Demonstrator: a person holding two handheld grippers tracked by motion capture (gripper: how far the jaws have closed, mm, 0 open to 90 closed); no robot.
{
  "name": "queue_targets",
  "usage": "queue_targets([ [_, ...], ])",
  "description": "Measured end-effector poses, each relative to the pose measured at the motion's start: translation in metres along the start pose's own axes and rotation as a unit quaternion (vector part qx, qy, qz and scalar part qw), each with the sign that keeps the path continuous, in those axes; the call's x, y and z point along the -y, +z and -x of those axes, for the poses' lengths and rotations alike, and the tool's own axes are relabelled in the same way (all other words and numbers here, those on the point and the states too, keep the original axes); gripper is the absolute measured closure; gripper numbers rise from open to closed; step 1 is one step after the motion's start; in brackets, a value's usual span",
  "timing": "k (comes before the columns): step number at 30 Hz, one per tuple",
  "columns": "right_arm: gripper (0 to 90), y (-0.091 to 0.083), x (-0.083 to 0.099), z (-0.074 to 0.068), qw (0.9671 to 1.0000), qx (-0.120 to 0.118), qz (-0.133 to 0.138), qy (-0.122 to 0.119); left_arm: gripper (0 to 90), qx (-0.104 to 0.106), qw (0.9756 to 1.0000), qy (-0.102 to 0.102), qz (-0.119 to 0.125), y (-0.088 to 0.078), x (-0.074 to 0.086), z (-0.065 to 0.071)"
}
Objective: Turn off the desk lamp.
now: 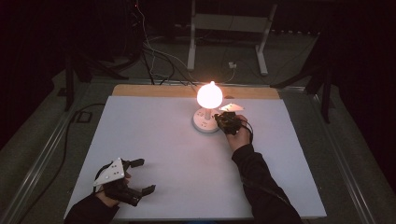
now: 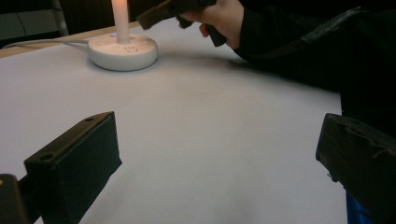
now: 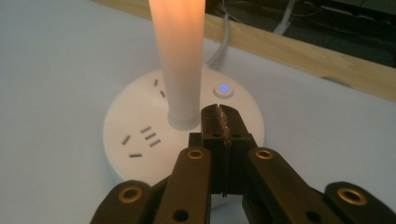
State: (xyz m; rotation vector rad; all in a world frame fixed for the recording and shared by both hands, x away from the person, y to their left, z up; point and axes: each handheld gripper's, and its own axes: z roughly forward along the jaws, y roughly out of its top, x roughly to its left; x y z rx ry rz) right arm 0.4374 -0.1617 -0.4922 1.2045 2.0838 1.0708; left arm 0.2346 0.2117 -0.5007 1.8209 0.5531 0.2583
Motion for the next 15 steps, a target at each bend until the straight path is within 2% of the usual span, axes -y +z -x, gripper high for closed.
queue_targets([
  [7, 90.0, -0.0109, -0.0081, -0.0035, 0.9999, -0.009, 0.012, -0.007, 0.3, 0.0, 1.0, 0.001, -0.001, 0.0, -0.0002, 0.0003],
  [15, 90.0, -0.0046, -0.0007, -0.0006, 1.0, -0.007, 0.001, 0.0, 0.3, 0.0, 1.0, -0.001, 0.001, -0.0002, -0.0003, -0.0001],
])
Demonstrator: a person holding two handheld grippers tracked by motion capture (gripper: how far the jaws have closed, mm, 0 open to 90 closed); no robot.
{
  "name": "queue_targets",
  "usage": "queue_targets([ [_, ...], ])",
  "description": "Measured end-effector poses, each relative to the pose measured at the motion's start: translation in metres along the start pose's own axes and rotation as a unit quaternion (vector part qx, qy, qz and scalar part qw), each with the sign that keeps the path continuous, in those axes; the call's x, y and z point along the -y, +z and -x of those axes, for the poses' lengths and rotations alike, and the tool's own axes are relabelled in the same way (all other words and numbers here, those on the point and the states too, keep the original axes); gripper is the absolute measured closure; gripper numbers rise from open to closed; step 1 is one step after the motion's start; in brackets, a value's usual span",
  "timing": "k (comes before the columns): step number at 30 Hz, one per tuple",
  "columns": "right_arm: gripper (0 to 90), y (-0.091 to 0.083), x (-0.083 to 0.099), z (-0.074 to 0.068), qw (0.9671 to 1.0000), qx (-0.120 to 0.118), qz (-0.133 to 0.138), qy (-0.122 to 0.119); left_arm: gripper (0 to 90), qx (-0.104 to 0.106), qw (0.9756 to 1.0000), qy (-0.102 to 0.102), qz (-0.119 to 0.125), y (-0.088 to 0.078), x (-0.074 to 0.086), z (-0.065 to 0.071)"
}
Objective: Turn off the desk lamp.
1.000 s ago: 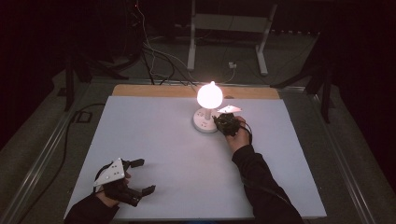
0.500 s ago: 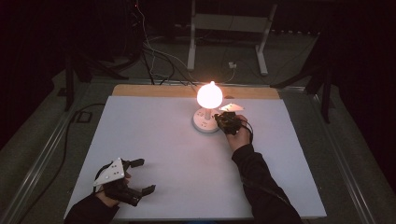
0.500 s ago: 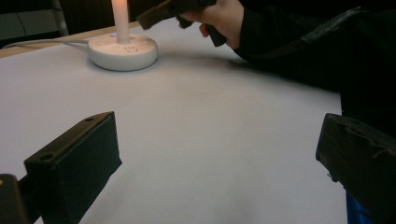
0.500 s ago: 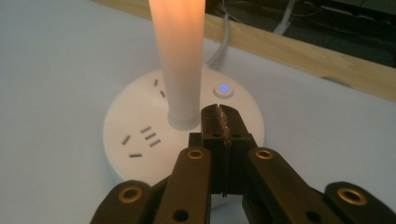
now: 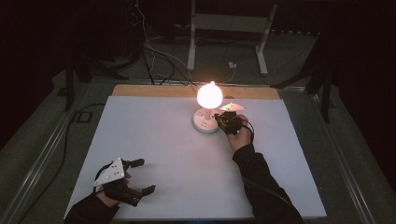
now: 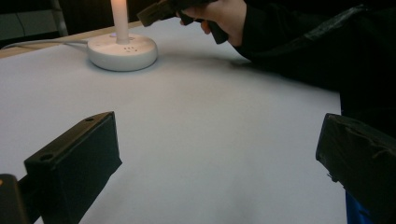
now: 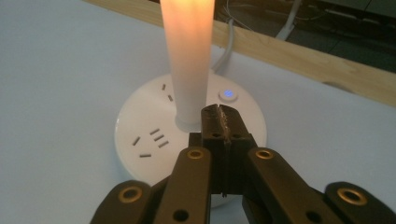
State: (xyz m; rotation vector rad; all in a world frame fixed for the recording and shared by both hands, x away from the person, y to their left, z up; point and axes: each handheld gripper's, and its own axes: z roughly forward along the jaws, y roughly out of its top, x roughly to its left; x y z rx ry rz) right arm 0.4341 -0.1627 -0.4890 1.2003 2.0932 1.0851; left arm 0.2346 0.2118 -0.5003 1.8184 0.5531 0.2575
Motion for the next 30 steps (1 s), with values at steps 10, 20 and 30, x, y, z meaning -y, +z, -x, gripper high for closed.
queue_targets([
  [10, 90.0, 0.009, 0.01, 0.0, 0.9999, 0.001, -0.014, 0.0, 0.3, 0.0, 1.0, 0.0, -0.001, 0.0, 0.0, 0.0],
  [20, 90.0, 0.014, 0.014, -0.001, 0.9998, 0.003, -0.018, 0.002, 0.3, 0.0, 1.0, 0.0, -0.002, 0.0, 0.0, 0.0],
  [30, 90.0, 0.012, 0.017, 0.001, 0.9997, 0.004, -0.022, -0.005, 0.3, 0.001, 1.0, -0.002, -0.001, 0.001, 0.0, 0.0],
])
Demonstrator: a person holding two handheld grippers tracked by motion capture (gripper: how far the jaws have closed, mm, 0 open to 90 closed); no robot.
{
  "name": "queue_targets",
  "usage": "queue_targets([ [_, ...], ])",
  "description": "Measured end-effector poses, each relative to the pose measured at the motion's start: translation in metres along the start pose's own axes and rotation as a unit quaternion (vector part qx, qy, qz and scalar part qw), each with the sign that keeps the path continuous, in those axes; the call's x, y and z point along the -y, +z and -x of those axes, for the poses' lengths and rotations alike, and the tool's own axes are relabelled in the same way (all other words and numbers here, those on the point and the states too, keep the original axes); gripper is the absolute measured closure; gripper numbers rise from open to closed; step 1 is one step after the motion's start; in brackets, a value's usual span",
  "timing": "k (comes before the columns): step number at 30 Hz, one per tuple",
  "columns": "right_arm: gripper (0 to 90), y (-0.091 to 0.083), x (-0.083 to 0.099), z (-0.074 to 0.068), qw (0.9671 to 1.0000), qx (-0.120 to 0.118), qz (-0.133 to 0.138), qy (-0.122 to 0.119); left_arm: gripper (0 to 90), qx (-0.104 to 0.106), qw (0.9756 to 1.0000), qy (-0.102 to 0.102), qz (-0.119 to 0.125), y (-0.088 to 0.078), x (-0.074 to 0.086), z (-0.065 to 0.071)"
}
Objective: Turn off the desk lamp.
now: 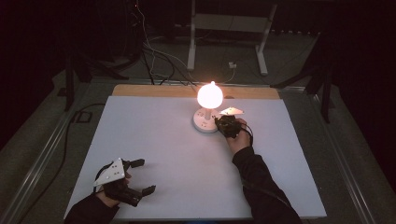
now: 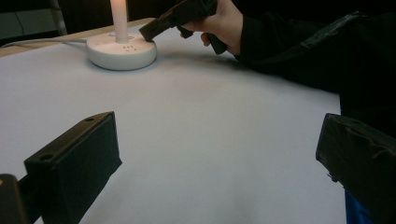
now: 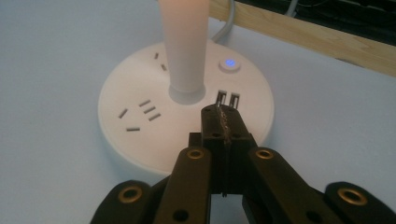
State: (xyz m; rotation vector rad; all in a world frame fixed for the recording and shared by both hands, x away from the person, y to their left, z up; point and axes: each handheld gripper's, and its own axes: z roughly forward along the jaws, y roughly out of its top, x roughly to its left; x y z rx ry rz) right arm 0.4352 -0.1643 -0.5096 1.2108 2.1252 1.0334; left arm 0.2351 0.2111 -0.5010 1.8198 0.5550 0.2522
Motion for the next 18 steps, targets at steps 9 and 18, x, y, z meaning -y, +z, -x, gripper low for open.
queue_targets([
  [9, 90.0, -0.018, -0.018, 0.001, 0.9991, -0.01, 0.04, 0.004, 0.3, 0.0, 1.0, 0.001, -0.001, 0.0, 0.0, 0.0],
  [18, 90.0, -0.001, -0.004, -0.001, 0.9999, -0.005, 0.01, 0.002, 0.3, -0.001, 1.0, 0.002, 0.0, 0.0, 0.0, 0.0],
])
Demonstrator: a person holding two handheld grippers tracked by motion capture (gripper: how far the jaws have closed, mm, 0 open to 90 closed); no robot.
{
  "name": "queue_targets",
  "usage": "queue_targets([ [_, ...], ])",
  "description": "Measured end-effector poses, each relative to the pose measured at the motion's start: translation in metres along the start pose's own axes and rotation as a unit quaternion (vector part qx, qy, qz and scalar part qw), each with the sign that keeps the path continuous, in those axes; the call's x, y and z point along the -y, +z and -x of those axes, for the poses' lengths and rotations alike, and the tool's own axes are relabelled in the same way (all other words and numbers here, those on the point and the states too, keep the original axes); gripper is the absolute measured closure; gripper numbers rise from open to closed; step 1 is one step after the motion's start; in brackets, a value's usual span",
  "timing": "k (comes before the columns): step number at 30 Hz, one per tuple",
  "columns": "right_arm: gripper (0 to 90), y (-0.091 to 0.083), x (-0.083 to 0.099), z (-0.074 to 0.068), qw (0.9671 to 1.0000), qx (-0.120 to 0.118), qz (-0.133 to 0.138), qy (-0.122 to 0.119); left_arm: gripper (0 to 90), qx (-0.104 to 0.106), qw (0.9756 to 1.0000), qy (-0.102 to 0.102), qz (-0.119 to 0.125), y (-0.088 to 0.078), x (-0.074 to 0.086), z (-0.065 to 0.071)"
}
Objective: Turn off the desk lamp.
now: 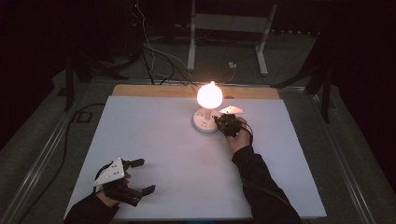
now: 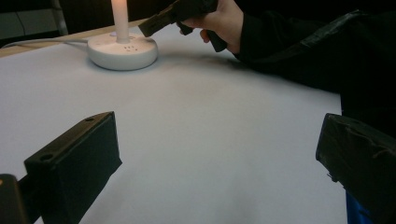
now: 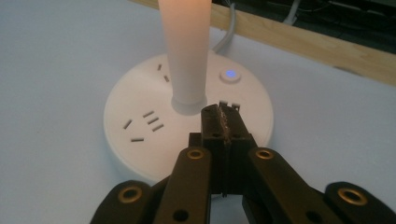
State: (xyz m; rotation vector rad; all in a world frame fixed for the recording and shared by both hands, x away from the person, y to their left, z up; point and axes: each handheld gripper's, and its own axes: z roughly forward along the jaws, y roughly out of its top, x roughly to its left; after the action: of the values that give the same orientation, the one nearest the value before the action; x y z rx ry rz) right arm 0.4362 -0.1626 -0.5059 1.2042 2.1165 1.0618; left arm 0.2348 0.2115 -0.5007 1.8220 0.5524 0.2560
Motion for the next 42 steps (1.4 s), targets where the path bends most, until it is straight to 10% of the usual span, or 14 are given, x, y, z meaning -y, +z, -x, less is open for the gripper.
queue_targets([
  [19, 90.0, 0.002, -0.003, -0.003, 0.9994, 0.012, -0.013, -0.03, 0.3, 0.001, 1.0, 0.0, 0.001, 0.0, 0.0, 0.0],
  [25, 90.0, -0.019, -0.019, 0.001, 0.9994, -0.004, 0.035, -0.008, 0.3, 0.001, 1.0, -0.002, -0.001, 0.001, 0.0, -0.001],
  [42, 90.0, -0.01, -0.013, -0.002, 0.9997, -0.003, 0.02, -0.012, 0.3, 0.001, 1.0, 0.0, 0.001, 0.0, 0.0, 0.0],
])
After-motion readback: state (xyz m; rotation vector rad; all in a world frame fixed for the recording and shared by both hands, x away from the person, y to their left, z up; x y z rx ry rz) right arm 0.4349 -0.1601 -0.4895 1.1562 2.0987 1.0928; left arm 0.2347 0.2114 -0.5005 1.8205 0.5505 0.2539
